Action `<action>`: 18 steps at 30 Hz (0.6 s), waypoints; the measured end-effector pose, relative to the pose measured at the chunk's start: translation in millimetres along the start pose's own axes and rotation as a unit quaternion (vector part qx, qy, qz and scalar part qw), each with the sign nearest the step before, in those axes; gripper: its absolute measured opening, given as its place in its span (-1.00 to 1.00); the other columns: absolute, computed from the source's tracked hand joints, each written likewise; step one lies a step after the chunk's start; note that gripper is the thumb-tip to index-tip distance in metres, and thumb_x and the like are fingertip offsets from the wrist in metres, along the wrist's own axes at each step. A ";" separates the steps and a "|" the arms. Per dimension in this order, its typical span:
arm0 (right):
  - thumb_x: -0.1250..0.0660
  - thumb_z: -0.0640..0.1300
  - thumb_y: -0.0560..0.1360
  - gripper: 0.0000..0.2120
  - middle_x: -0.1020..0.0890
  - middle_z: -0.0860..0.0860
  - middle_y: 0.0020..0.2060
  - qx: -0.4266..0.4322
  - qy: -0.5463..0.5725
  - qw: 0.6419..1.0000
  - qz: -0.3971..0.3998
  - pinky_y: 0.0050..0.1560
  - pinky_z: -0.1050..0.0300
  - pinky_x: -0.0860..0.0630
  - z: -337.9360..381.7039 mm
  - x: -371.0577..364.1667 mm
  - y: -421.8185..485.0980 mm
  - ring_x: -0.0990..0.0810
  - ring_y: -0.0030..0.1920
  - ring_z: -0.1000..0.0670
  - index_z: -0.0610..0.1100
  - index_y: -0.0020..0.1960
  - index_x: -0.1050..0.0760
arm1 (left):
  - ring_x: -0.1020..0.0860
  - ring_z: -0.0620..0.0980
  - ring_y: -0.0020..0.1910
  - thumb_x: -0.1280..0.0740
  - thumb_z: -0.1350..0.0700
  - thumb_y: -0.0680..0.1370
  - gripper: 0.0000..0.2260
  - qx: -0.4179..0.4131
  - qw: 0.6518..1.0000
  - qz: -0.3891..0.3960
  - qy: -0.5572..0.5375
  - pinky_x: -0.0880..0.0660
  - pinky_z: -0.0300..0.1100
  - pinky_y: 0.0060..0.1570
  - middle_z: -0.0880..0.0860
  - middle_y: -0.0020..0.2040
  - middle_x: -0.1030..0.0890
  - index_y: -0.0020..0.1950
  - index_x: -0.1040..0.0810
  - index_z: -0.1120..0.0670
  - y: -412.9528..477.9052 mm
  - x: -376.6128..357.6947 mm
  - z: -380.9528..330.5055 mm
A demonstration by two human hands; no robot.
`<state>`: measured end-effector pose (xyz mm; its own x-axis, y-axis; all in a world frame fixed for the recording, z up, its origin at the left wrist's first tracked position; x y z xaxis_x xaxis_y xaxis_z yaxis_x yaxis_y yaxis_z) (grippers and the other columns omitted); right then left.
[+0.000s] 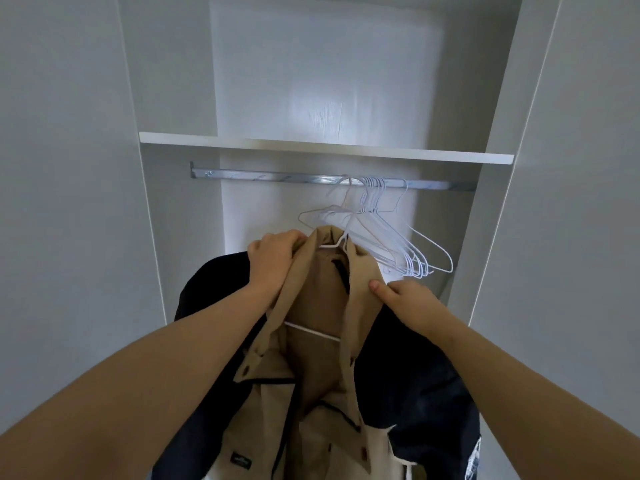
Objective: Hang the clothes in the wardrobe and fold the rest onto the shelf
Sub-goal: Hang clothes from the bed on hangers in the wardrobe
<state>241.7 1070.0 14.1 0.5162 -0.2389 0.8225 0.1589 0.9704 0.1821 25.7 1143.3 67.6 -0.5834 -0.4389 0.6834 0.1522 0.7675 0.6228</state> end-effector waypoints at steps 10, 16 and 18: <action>-0.23 0.22 0.50 -0.50 -0.51 -0.05 -0.41 -0.082 0.164 0.983 -0.019 -0.28 0.14 -0.36 -2.0 -14.3 60.3 -0.47 -0.39 0.01 -0.15 -0.41 -0.39 | -0.45 -0.01 0.09 -0.10 0.09 0.63 -0.70 0.190 0.947 0.099 -0.240 -0.36 -0.19 0.06 0.08 0.23 -0.49 0.34 -0.40 0.09 1.3 -47.4 37.1; -0.20 -0.13 0.58 -0.64 -0.55 -0.15 -0.06 -0.136 0.349 0.926 0.051 -0.34 0.24 -0.34 38.3 -59.2 93.0 -0.44 -0.28 0.02 -0.36 0.26 -0.43 | -0.50 0.09 0.11 -0.11 -0.01 0.63 -0.68 0.342 0.868 0.127 -0.336 -0.46 -0.05 0.16 0.12 0.14 -0.54 0.27 -0.47 0.11 4.1 -55.0 105.8; -0.17 -0.24 0.56 -0.64 -0.54 -0.25 0.13 -0.135 0.366 0.919 0.061 -0.37 0.25 -0.32 55.9 -74.9 110.3 -0.35 -0.36 0.08 -0.36 0.31 -0.39 | -0.54 0.05 -0.08 -0.12 0.01 0.63 -0.73 0.364 0.854 0.117 -0.353 -0.49 -0.14 -0.07 0.12 -0.04 -0.58 0.14 -0.51 0.14 15.8 -55.6 131.7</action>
<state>173.5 1197.0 2.7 0.9561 -0.1848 0.2274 0.2137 0.9707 -0.1099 -44.5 1241.4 -10.7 -0.9797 -0.0405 0.1963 -0.0567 0.9954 -0.0772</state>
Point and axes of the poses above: each hand's wrist, its own y-axis towards the middle knuckle, its own x-axis out of the back of the hand, z = x × y, the point moved 7 cm from there along y, towards the middle knuckle
